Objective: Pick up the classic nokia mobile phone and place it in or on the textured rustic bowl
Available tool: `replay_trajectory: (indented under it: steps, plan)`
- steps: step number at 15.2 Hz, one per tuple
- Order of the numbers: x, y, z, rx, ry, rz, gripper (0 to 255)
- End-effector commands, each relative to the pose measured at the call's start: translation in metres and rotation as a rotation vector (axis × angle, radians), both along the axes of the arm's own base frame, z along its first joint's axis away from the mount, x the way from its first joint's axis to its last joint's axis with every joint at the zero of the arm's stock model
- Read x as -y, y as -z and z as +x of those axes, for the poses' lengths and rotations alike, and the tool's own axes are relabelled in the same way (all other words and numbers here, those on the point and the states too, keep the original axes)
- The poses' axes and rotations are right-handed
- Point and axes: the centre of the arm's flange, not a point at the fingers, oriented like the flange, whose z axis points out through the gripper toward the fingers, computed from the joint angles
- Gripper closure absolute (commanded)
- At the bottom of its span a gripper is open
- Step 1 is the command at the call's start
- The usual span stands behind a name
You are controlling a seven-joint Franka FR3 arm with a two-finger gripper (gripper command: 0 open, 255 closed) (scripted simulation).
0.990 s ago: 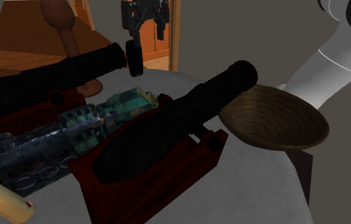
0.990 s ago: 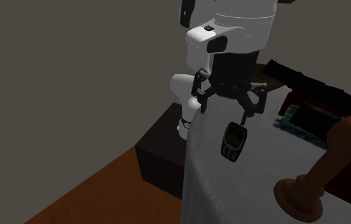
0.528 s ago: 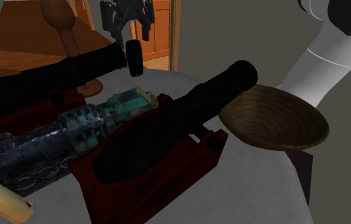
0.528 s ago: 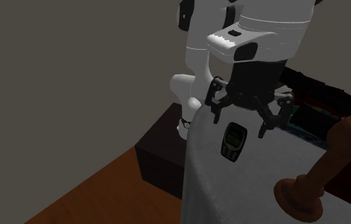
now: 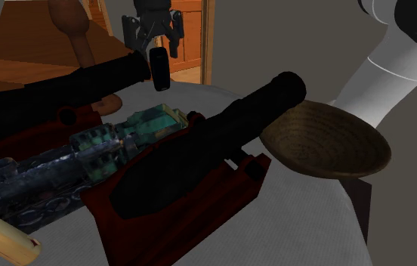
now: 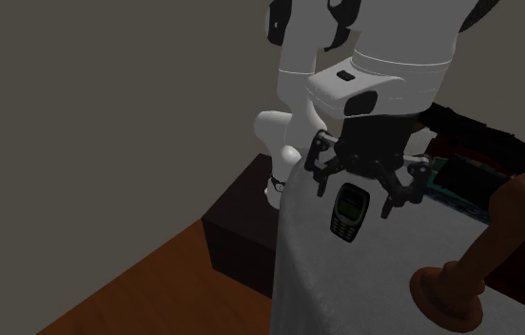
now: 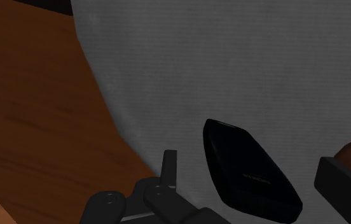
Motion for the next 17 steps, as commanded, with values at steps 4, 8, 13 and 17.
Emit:
replay_trajectory:
  steps: [4, 8, 13, 17]
  plan:
    - [0.0, 0.0, 0.0, 0.0, 0.0, 0.0, 255]
    - [0.0, 0.0, 0.0, 0.0, 0.0, 0.0, 255]
    - [0.0, 0.0, 0.0, 0.0, 0.0, 0.0, 255]
    - [0.0, -0.021, 0.0, 0.0, 0.0, 0.0, 255]
